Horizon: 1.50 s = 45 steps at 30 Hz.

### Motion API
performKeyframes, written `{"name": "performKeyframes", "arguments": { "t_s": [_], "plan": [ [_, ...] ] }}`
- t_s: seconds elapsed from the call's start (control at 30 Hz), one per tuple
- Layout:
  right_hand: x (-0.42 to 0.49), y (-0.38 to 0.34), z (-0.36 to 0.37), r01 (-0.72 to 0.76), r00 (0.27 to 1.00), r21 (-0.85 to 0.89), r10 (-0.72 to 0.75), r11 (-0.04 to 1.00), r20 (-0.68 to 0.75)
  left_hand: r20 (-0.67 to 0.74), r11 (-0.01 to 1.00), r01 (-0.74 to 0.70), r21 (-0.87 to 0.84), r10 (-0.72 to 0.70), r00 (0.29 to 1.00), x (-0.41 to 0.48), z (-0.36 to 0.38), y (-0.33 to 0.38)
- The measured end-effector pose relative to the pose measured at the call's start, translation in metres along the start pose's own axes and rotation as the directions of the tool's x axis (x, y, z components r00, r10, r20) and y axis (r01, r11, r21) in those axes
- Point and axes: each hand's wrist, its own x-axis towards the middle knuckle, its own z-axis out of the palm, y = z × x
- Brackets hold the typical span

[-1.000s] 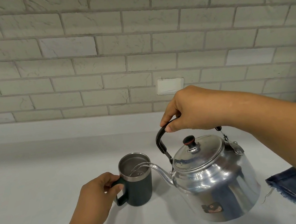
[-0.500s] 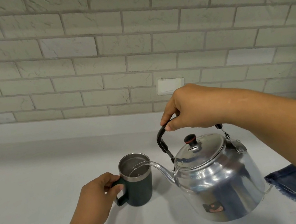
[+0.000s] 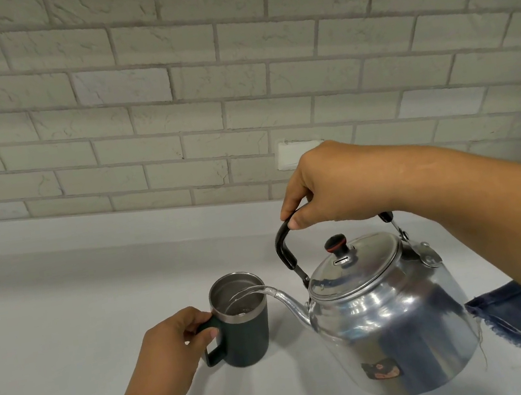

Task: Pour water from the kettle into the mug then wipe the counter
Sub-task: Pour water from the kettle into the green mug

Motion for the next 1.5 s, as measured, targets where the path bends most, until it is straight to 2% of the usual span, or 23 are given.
{"name": "performKeyframes", "arguments": {
  "t_s": [1.5],
  "plan": [
    [0.003,-0.009,-0.016,0.043,0.998,-0.103,-0.039,0.994,0.038,0.008,1.000,-0.017,-0.027,0.017,1.000,0.000,0.000,-0.005]
  ]
}}
